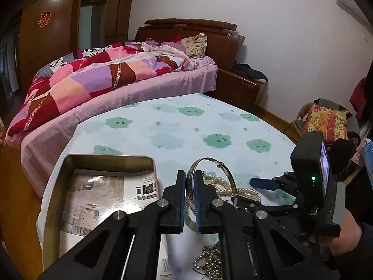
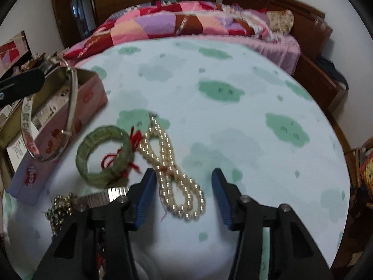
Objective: Organize jewelry
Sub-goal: 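Grasp the pearl necklace with the right gripper while the left gripper lifts the silver bangle, then carry the silver bangle and pearl necklace over the open tin box with both grippers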
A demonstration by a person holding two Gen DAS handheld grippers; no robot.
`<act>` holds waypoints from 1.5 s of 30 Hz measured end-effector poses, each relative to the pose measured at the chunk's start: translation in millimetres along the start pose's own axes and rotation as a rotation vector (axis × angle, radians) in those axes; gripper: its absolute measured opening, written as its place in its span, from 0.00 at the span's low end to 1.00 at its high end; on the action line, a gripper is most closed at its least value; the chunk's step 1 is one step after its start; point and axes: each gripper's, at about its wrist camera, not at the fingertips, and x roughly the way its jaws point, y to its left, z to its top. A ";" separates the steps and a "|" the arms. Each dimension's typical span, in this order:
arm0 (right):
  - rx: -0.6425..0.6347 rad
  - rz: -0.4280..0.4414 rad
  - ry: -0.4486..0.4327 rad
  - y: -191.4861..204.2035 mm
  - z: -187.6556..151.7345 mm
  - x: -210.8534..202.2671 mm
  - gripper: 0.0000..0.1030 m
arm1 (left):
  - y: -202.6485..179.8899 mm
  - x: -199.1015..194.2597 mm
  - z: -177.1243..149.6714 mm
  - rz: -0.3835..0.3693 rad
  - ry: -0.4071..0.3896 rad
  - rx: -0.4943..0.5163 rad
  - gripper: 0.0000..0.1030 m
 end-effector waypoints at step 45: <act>-0.106 0.115 -0.245 75.7 70.2 -71.5 0.08 | 68.0 -45.5 4.3 0.140 -0.078 -0.054 0.06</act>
